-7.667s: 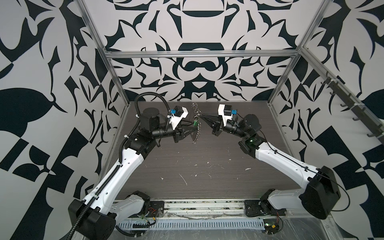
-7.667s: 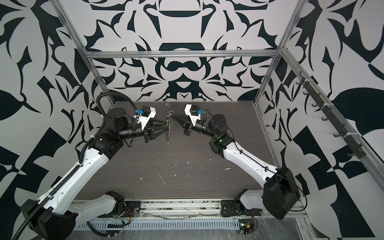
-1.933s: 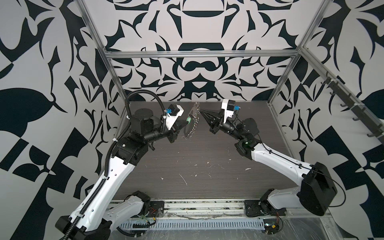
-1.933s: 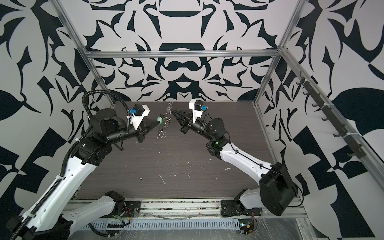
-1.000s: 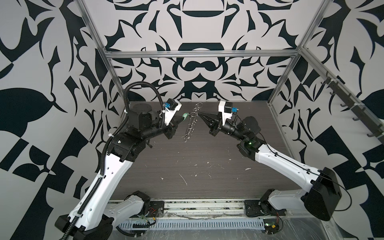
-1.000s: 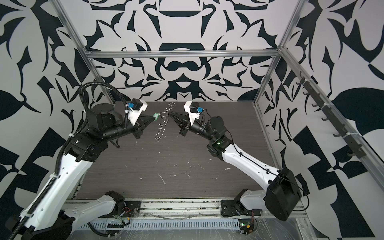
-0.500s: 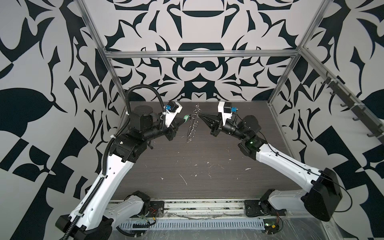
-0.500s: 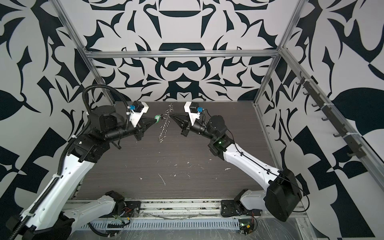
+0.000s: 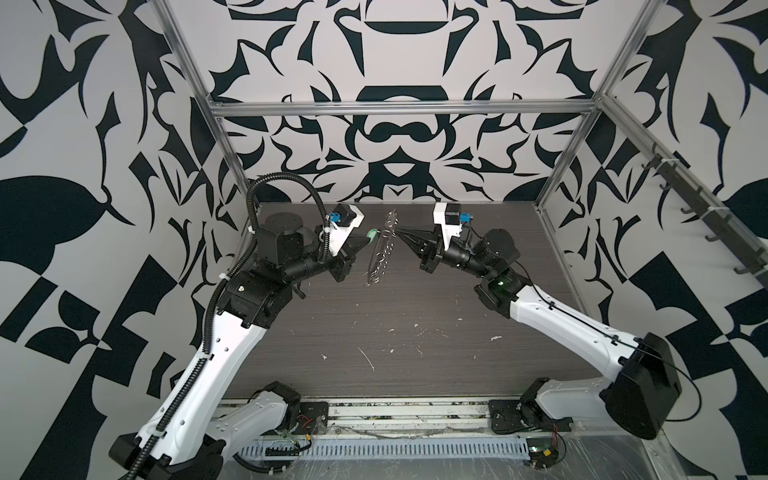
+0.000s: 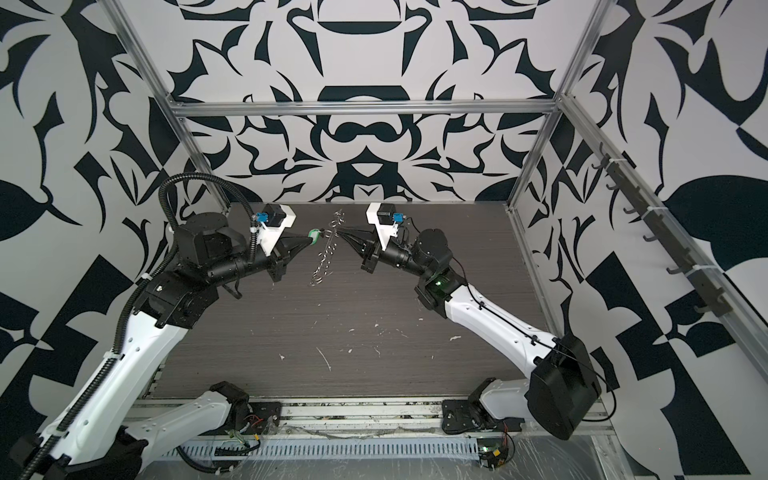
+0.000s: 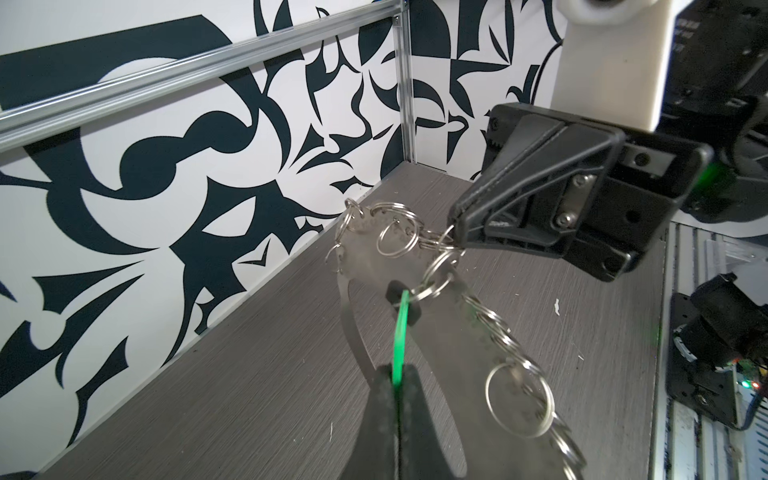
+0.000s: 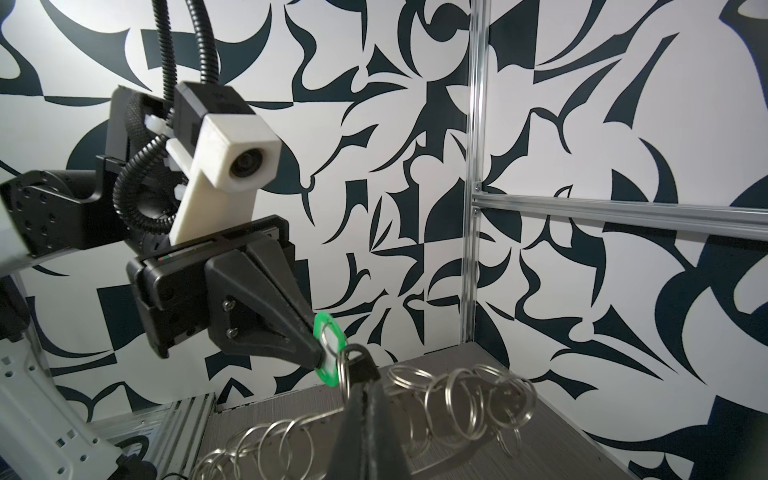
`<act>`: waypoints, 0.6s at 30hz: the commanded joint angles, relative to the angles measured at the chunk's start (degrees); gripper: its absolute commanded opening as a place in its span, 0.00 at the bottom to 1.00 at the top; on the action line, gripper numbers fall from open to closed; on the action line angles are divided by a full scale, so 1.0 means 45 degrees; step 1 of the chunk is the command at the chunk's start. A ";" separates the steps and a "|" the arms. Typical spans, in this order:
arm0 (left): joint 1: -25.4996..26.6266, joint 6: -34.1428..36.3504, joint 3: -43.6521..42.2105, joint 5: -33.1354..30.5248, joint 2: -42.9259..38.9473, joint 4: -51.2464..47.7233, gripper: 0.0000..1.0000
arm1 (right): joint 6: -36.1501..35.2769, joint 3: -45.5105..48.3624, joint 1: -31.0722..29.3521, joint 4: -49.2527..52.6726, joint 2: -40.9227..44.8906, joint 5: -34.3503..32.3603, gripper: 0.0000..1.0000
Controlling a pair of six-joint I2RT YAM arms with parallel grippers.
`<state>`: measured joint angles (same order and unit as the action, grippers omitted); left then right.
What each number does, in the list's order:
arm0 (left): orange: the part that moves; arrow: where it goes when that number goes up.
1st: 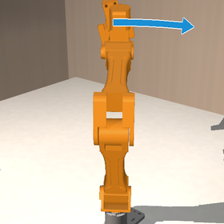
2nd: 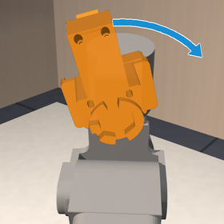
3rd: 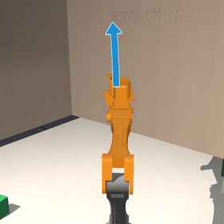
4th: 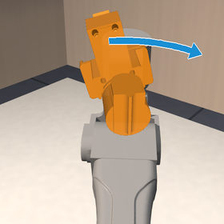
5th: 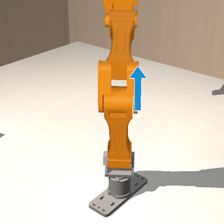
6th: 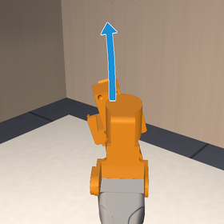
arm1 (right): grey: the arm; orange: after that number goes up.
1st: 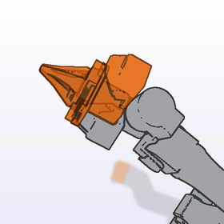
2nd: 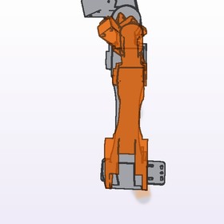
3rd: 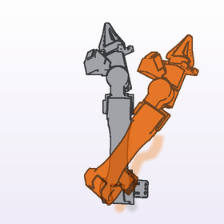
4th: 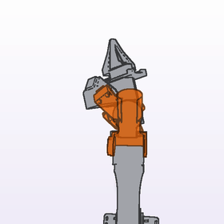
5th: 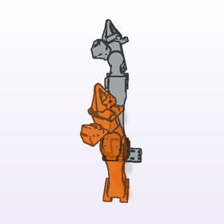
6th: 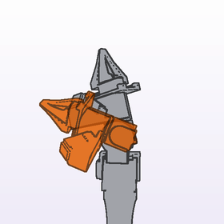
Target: Remove the keys from the keyring
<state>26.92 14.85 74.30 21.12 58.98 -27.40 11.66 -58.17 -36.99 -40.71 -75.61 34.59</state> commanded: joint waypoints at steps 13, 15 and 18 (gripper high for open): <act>-0.0176 -0.0341 -0.1375 0.2189 0.0079 0.1901 0.23 | 0.0421 -0.1663 0.0154 -0.0848 0.0211 0.0673 0.00; -0.0178 -0.0317 -0.1394 0.2249 0.0037 0.1964 0.28 | 0.0310 -0.1678 0.0157 -0.0707 0.0221 0.0653 0.00; -0.0176 -0.0311 -0.1434 0.2258 -0.0041 0.1986 0.36 | 0.0299 -0.1672 0.0144 -0.0661 0.0198 0.0653 0.00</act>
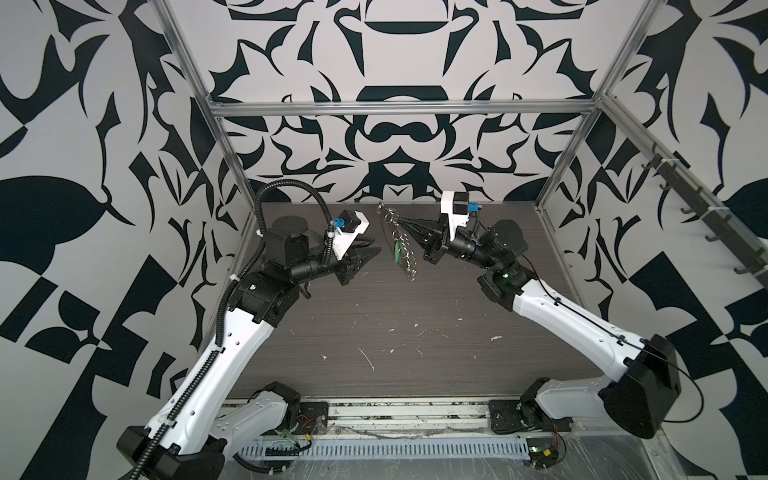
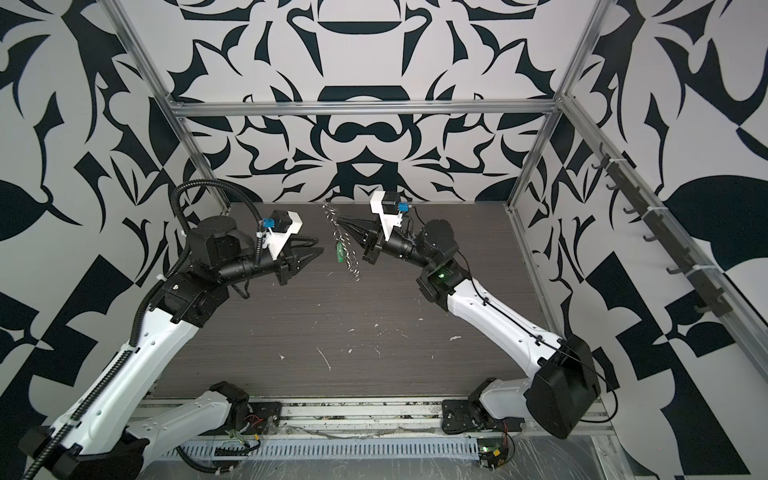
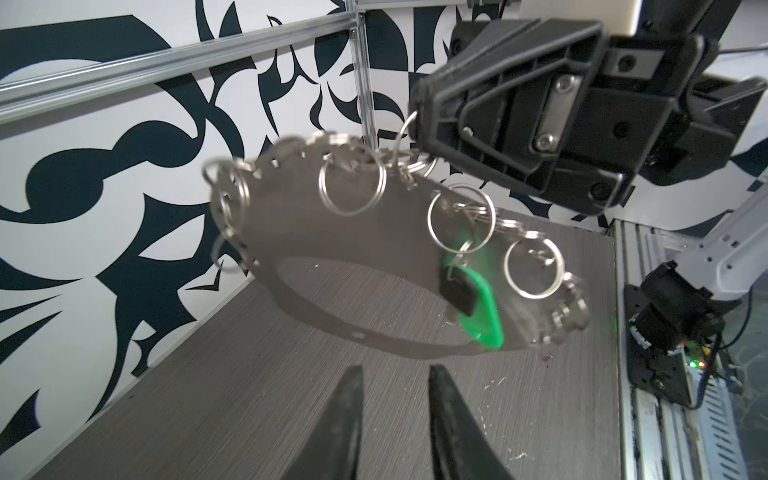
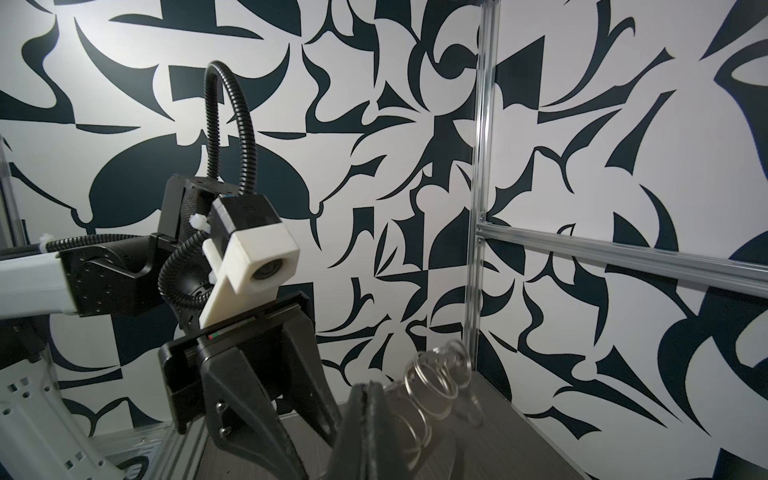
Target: Remove the keys from the keyring
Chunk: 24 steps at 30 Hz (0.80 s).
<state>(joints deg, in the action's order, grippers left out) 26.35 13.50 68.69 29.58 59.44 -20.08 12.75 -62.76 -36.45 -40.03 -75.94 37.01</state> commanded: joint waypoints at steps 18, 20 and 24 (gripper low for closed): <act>0.0495 -0.0967 -0.0205 0.1106 0.0168 0.1055 0.54 | 0.0091 -0.0782 0.0013 -0.0870 0.0138 0.0134 0.00; 0.0804 -0.1006 -0.0200 0.0828 0.0306 0.1342 0.55 | 0.0082 -0.0779 -0.0017 -0.0870 0.0140 0.0133 0.00; 0.1248 -0.0960 -0.0206 0.0177 0.0590 0.1625 0.55 | 0.0115 -0.0797 -0.0071 -0.0852 0.0176 0.0134 0.00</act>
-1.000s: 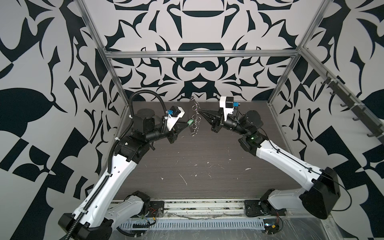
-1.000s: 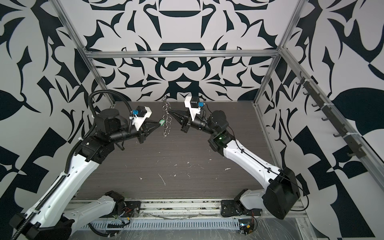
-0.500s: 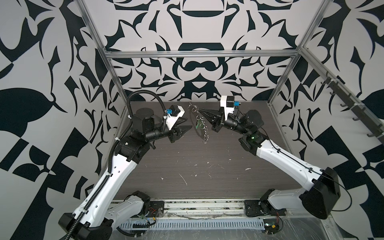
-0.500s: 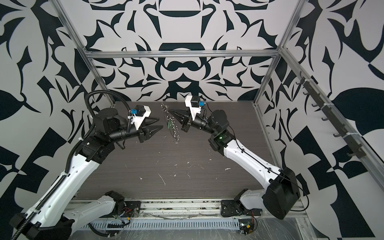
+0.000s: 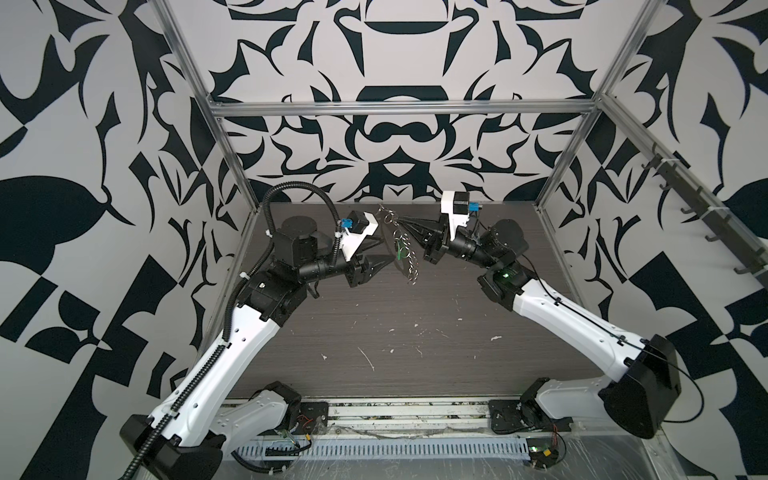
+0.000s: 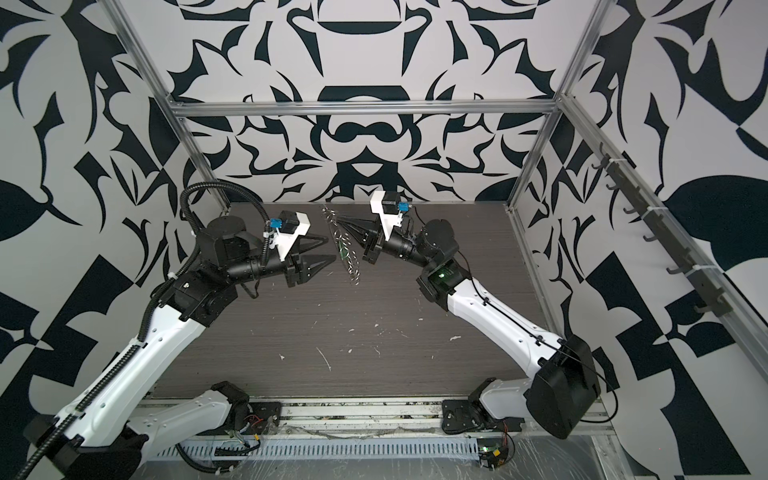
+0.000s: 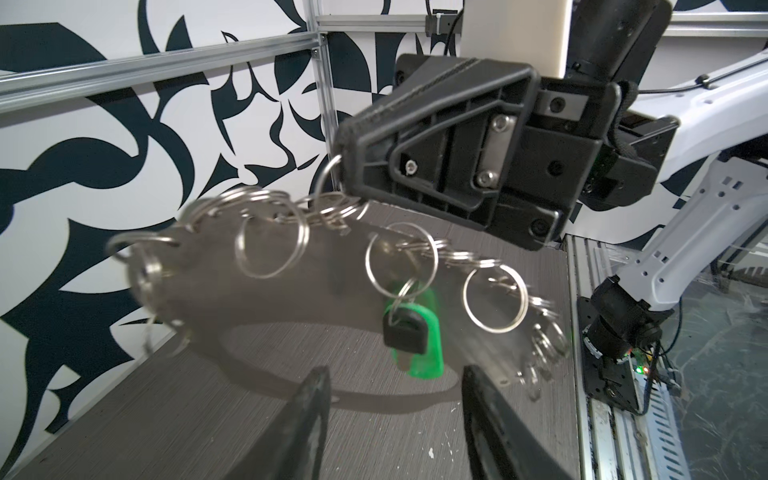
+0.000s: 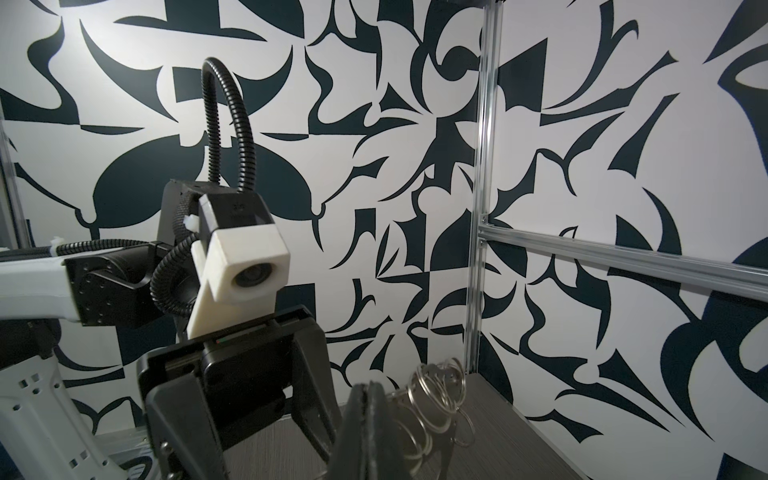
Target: Remove the keys from the keyring
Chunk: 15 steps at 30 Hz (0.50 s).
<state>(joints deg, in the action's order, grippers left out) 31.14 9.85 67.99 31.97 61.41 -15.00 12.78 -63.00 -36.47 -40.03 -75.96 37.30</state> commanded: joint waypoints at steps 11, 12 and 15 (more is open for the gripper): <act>0.1149 -0.0046 -0.0064 -0.2795 0.0424 0.1056 0.54 | 0.0032 -0.0765 -0.0123 -0.0791 0.0221 0.0012 0.00; 0.1275 -0.0022 -0.0107 -0.3189 0.0403 0.1207 0.54 | 0.0033 -0.0765 -0.0119 -0.0782 0.0226 -0.0001 0.00; 0.1457 -0.0047 -0.0089 -0.3856 0.0376 0.1435 0.49 | 0.0022 -0.0775 -0.0119 -0.0772 0.0240 -0.0007 0.00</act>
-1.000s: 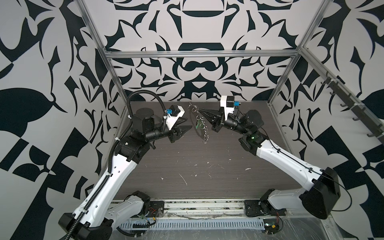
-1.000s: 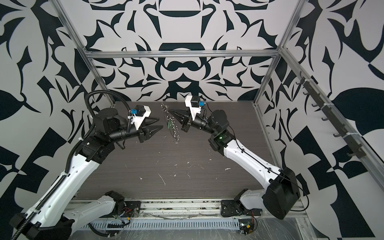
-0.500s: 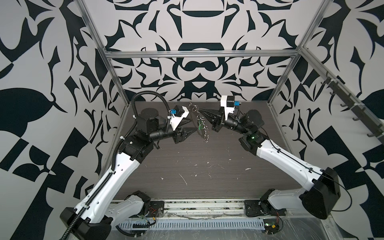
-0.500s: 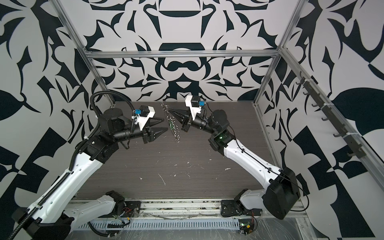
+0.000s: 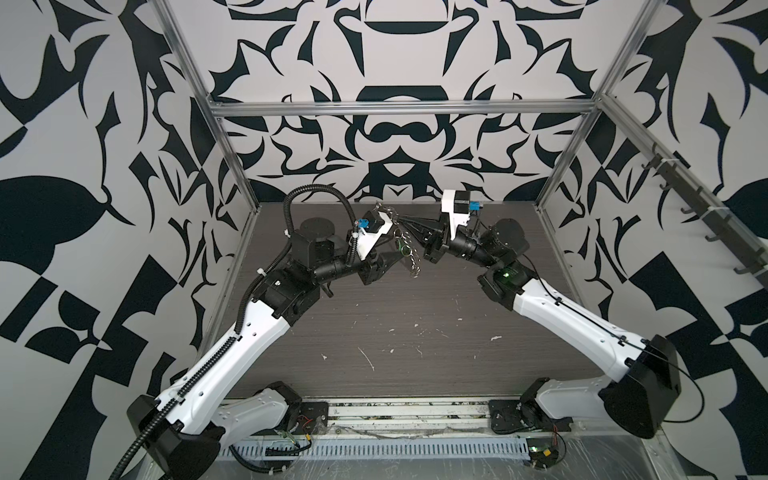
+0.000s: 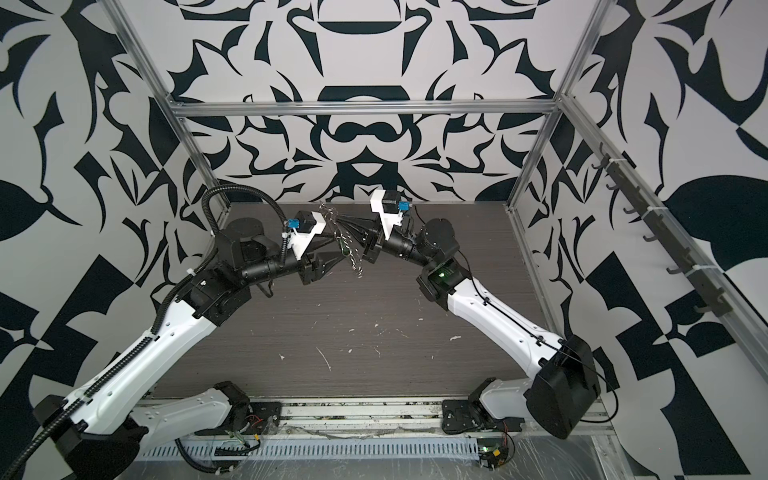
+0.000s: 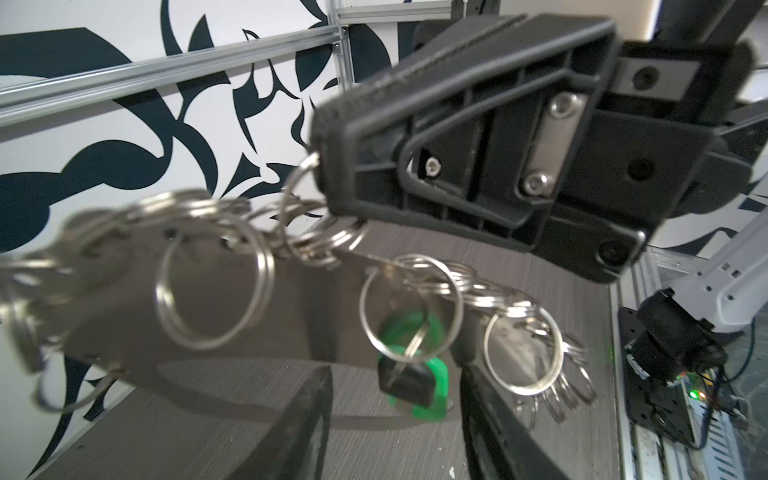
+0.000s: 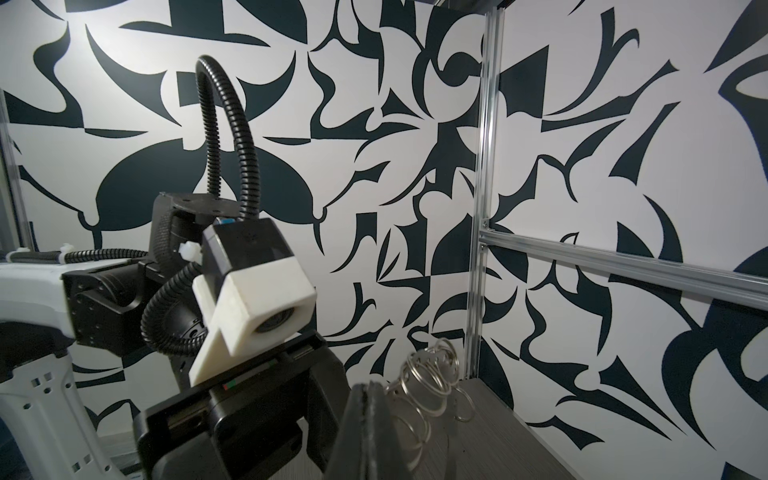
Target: Remove the keys from the keyring
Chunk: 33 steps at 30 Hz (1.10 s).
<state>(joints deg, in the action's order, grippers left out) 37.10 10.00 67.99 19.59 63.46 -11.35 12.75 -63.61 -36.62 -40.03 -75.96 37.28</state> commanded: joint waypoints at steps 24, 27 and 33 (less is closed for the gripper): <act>0.0134 0.0032 0.0108 -0.1898 -0.0941 -0.0899 0.00 | -0.0412 0.0135 0.0098 -0.0176 0.0552 -0.0516 0.00; 0.0134 0.0071 0.0315 -0.1703 -0.1176 -0.1539 0.00 | -0.0229 0.0772 0.0120 -0.0204 0.0500 -0.0652 0.00; 0.0134 0.0681 0.1101 -0.1366 -0.1282 -0.3461 0.00 | 0.0334 0.1434 0.0112 -0.0688 0.0319 -0.0610 0.00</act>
<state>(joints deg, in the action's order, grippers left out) 37.63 11.51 69.97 12.21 58.87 -21.47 12.60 -56.90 -36.34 -38.09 -75.59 35.07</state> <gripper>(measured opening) 0.092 0.043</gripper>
